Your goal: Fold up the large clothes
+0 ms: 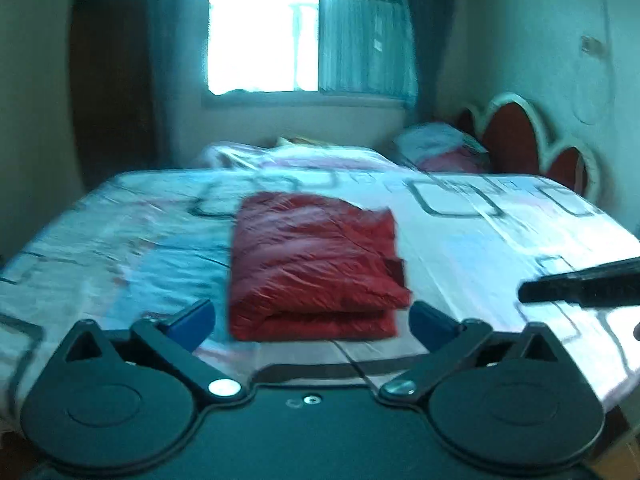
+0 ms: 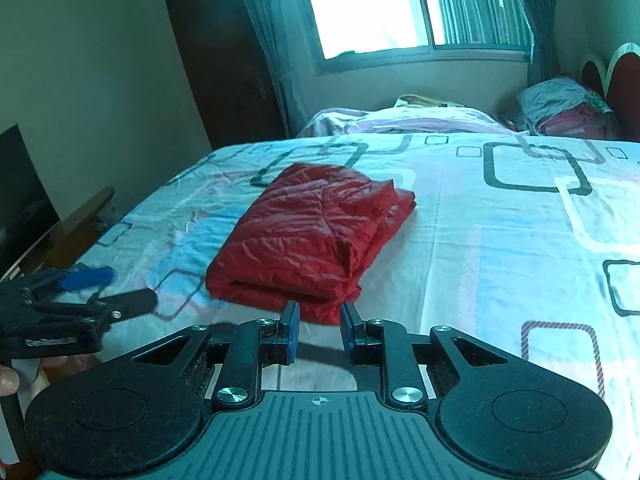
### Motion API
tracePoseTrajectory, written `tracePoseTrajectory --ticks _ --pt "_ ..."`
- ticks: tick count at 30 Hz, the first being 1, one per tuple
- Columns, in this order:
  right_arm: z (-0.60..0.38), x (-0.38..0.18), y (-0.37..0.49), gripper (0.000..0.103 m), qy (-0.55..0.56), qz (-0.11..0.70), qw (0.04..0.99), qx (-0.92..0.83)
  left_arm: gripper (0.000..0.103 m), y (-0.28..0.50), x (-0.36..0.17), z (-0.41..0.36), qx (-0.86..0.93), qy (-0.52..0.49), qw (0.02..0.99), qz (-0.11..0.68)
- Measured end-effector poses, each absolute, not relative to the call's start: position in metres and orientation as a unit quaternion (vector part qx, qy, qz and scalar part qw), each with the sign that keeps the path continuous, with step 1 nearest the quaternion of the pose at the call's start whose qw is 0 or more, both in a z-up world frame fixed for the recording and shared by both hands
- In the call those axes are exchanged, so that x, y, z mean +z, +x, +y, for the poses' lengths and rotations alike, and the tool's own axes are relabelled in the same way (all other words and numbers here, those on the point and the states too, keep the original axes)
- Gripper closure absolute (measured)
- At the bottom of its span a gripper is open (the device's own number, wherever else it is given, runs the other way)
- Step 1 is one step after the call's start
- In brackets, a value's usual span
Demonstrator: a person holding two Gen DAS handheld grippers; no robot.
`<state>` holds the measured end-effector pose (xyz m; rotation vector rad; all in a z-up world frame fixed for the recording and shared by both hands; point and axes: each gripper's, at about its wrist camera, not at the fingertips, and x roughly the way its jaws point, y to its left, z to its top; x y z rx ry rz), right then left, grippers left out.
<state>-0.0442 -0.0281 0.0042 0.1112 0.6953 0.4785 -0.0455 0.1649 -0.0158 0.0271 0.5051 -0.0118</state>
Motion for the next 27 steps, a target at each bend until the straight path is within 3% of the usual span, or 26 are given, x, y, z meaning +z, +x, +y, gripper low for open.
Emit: tracePoseTrajectory --ticks 1,3,27 --pt "-0.028 0.005 -0.049 0.006 0.05 0.332 0.916 0.217 0.0 -0.048 -0.016 0.163 0.004 0.021 0.967 0.252" --pt "-0.03 0.006 -0.058 0.0 0.045 0.306 0.926 0.216 0.0 -0.054 -0.016 0.162 0.014 0.026 0.968 0.249" --pt "-0.013 0.026 -0.115 0.0 0.034 0.297 0.939 0.169 0.0 -0.099 0.007 0.16 0.001 0.02 0.975 0.22"
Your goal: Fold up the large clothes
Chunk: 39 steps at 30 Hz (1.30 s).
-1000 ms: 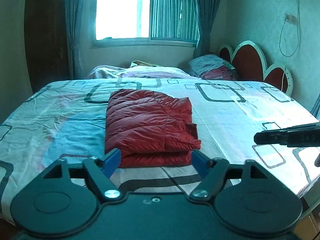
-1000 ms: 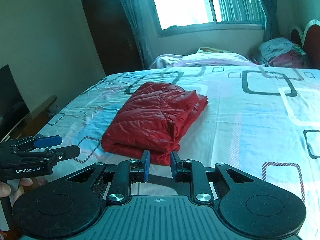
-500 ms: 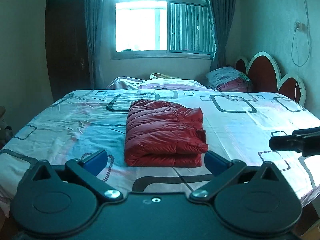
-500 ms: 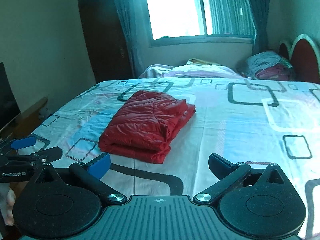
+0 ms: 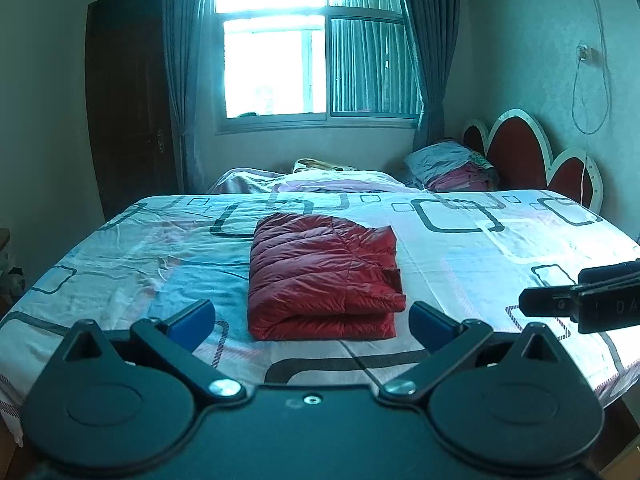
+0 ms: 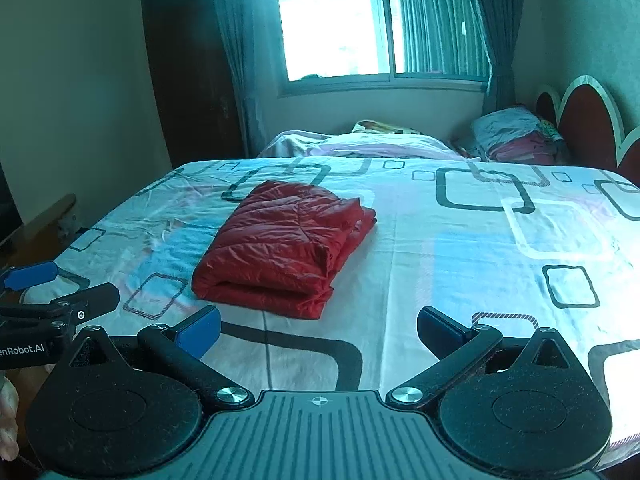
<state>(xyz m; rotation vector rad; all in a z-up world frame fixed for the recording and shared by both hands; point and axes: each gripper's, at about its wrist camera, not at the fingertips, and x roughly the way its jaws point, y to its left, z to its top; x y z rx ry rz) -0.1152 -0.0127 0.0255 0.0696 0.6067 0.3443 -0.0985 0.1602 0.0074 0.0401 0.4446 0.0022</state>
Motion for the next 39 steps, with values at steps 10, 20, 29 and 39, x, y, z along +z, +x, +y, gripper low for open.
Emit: tracePoseTrajectory --ticks 10,20,29,39 --pt "-0.009 0.03 -0.12 0.0 0.036 0.294 0.94 0.168 0.0 -0.1 0.008 0.164 -0.003 0.019 0.976 0.218" --pt "-0.006 0.033 -0.12 0.0 0.032 0.294 0.94 0.168 0.0 -0.102 0.009 0.169 -0.005 0.014 0.976 0.216" --pt "-0.01 0.033 -0.118 0.0 0.035 0.295 0.94 0.168 0.0 -0.103 0.009 0.17 -0.006 0.014 0.977 0.214" --pt "-0.011 0.034 -0.119 0.0 0.035 0.294 0.94 0.167 0.0 -0.099 0.009 0.172 -0.007 0.015 0.976 0.216"
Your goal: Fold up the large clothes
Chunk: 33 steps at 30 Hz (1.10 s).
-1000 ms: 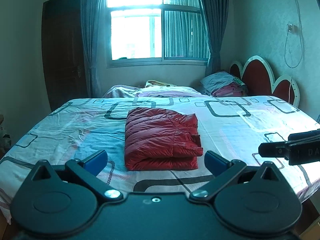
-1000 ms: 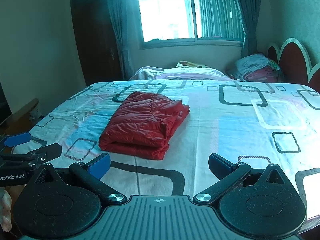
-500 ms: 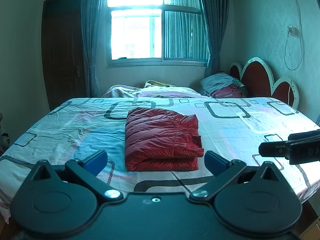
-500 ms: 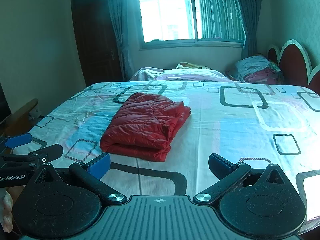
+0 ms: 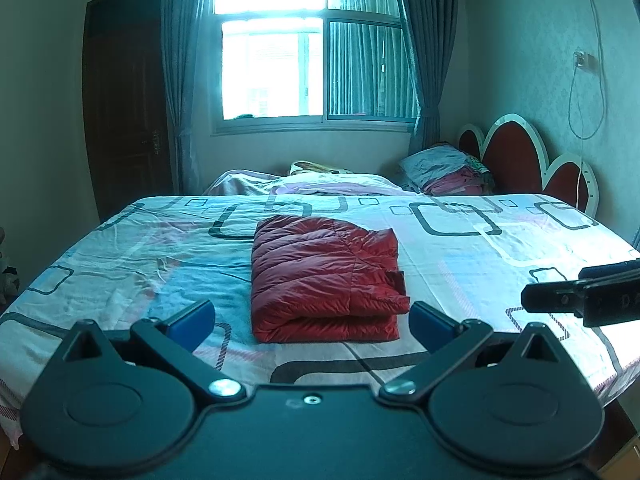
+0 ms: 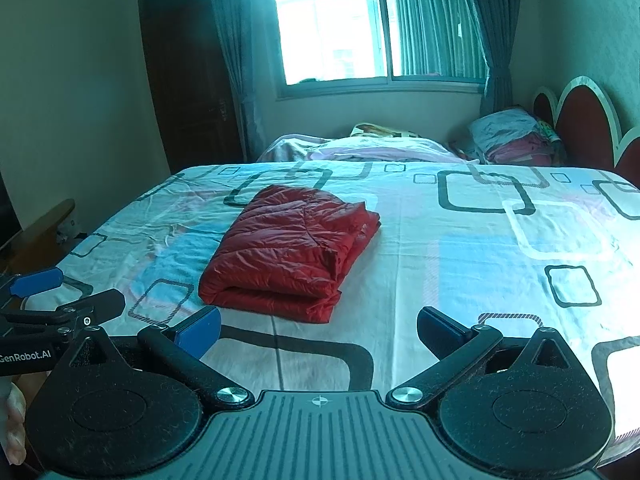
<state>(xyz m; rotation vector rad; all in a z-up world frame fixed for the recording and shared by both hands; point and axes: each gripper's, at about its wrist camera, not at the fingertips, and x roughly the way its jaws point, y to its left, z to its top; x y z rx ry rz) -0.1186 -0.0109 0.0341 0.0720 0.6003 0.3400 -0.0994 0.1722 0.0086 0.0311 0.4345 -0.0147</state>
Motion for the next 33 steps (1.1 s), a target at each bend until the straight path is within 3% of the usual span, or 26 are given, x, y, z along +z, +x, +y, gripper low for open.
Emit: tracePoseTrajectory --ticks 33 --pt "-0.007 0.037 -0.115 0.0 0.031 0.295 0.94 0.167 0.0 -0.092 0.01 0.189 -0.006 0.018 0.978 0.209"
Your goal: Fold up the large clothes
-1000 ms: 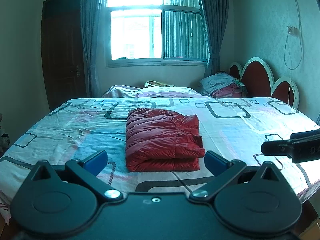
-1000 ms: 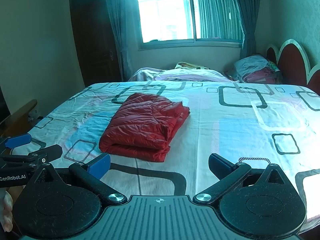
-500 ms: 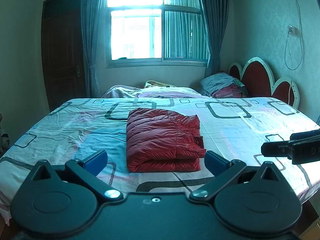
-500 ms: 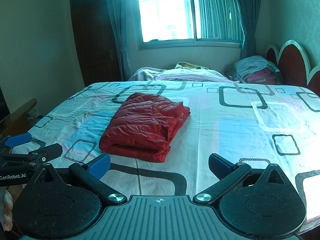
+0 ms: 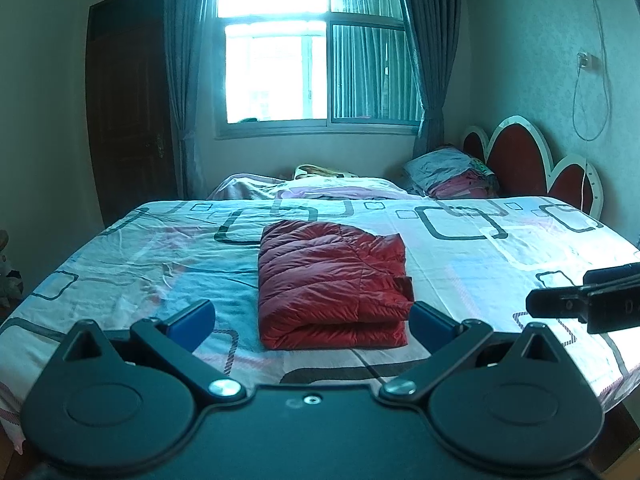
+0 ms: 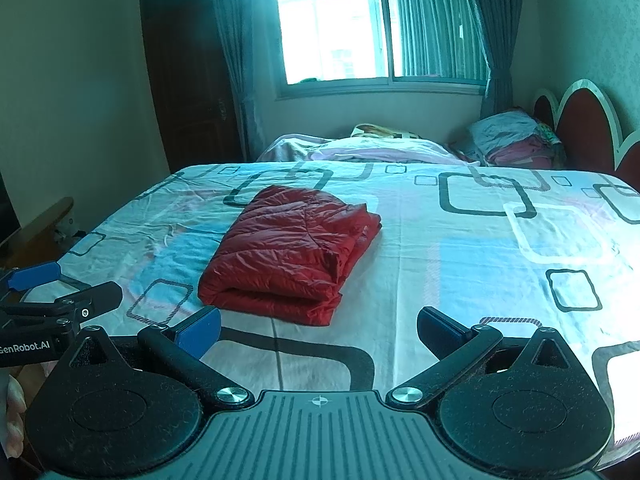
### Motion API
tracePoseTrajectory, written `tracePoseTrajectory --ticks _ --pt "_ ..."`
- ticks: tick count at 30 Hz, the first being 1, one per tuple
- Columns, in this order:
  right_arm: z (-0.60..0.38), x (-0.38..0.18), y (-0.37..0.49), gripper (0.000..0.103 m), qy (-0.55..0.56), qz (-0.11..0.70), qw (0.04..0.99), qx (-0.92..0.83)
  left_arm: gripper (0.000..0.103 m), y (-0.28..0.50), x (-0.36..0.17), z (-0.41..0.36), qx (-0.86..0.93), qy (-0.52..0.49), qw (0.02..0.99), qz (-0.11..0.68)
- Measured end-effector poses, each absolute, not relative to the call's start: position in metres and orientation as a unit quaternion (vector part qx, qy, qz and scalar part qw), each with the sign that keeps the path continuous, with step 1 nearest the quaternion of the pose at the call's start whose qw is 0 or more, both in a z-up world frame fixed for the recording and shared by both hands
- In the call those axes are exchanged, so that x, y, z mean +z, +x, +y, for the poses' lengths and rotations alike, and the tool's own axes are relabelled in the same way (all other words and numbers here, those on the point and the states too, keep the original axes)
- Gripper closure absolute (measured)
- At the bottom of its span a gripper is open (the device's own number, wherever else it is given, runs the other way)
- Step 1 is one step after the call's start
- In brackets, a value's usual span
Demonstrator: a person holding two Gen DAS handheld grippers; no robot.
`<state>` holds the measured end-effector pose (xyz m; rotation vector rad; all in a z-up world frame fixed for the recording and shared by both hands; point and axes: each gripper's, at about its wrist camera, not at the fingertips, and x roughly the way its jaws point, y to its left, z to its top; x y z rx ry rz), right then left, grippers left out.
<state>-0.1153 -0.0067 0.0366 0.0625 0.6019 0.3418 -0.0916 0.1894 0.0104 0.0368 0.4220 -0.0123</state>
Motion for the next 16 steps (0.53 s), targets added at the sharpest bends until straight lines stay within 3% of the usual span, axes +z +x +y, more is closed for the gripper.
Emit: tracePoseTrajectory --ticks 16 --pt "-0.0067 0.0345 -0.1135 0.0 0.031 0.296 0.939 0.17 0.0 -0.0879 0.0118 0.1947 -0.019 0.02 0.977 0.21"
